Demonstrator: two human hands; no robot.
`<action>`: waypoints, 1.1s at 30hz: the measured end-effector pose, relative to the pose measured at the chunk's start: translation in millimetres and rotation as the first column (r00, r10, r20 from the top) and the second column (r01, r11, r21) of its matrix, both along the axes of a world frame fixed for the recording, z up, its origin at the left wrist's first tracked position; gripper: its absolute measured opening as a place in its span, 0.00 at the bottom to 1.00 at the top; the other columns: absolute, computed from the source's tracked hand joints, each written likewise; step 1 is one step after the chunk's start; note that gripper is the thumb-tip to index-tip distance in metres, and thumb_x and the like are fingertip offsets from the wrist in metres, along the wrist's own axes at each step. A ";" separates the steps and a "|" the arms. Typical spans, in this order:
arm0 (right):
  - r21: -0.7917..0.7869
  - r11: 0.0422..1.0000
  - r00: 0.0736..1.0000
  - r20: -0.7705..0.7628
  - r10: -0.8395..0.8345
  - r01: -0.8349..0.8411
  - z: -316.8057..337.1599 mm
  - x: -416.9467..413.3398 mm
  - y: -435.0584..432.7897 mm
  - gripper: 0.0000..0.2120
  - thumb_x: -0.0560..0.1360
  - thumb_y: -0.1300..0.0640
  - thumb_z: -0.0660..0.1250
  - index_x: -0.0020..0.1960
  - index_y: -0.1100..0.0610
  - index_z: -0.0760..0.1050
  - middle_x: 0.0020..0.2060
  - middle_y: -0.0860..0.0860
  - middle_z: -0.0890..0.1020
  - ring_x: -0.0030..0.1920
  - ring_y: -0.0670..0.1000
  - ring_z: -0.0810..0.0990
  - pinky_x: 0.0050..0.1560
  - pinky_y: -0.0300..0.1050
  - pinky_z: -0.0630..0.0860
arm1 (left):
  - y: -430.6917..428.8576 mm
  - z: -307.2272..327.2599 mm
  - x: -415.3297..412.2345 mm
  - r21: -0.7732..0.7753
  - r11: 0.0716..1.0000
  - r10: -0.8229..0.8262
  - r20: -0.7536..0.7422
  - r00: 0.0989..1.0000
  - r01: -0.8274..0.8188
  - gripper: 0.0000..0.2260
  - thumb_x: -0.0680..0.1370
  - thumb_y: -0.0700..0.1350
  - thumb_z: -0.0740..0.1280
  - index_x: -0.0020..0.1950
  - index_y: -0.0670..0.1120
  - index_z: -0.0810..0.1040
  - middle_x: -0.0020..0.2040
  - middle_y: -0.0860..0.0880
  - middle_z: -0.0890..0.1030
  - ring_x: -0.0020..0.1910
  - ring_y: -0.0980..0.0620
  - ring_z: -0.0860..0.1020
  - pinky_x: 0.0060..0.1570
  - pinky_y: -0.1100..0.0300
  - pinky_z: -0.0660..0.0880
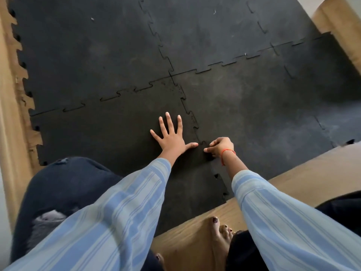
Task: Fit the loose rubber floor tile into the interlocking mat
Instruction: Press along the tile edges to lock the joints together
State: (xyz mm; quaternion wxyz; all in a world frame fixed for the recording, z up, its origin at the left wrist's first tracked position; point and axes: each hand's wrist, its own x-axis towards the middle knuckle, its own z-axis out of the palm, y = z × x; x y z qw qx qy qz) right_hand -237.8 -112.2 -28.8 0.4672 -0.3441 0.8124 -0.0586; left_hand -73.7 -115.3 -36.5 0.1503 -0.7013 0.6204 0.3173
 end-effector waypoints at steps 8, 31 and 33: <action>0.245 0.905 0.937 0.048 0.347 -0.348 18.2 -15.3 21.0 0.12 0.65 0.65 0.78 0.33 0.57 0.76 0.33 0.52 0.79 0.37 0.52 0.78 0.40 0.45 0.80 | -0.2 -0.1 5.9 0.016 0.999 -0.037 -0.014 0.999 0.037 0.53 0.68 0.77 0.57 0.75 0.53 0.27 0.73 0.43 0.23 0.72 0.37 0.26 0.66 0.28 0.37; -0.049 0.898 0.883 -0.216 0.417 -0.436 15.0 -49.3 85.5 0.11 0.68 0.55 0.76 0.46 0.57 0.77 0.44 0.54 0.77 0.51 0.56 0.76 0.53 0.51 0.75 | 3.7 -1.2 7.8 -0.028 0.998 -0.062 -0.001 0.998 0.062 0.51 0.68 0.78 0.53 0.76 0.53 0.28 0.75 0.42 0.26 0.73 0.36 0.29 0.65 0.27 0.38; -0.356 0.862 0.891 -0.405 0.205 -0.360 6.4 -37.3 107.1 0.17 0.75 0.49 0.67 0.56 0.61 0.77 0.54 0.58 0.79 0.59 0.59 0.75 0.61 0.52 0.72 | 12.4 -10.6 8.6 -0.143 0.985 -0.101 0.008 0.995 0.102 0.45 0.71 0.76 0.48 0.77 0.54 0.31 0.77 0.44 0.29 0.75 0.38 0.31 0.65 0.26 0.39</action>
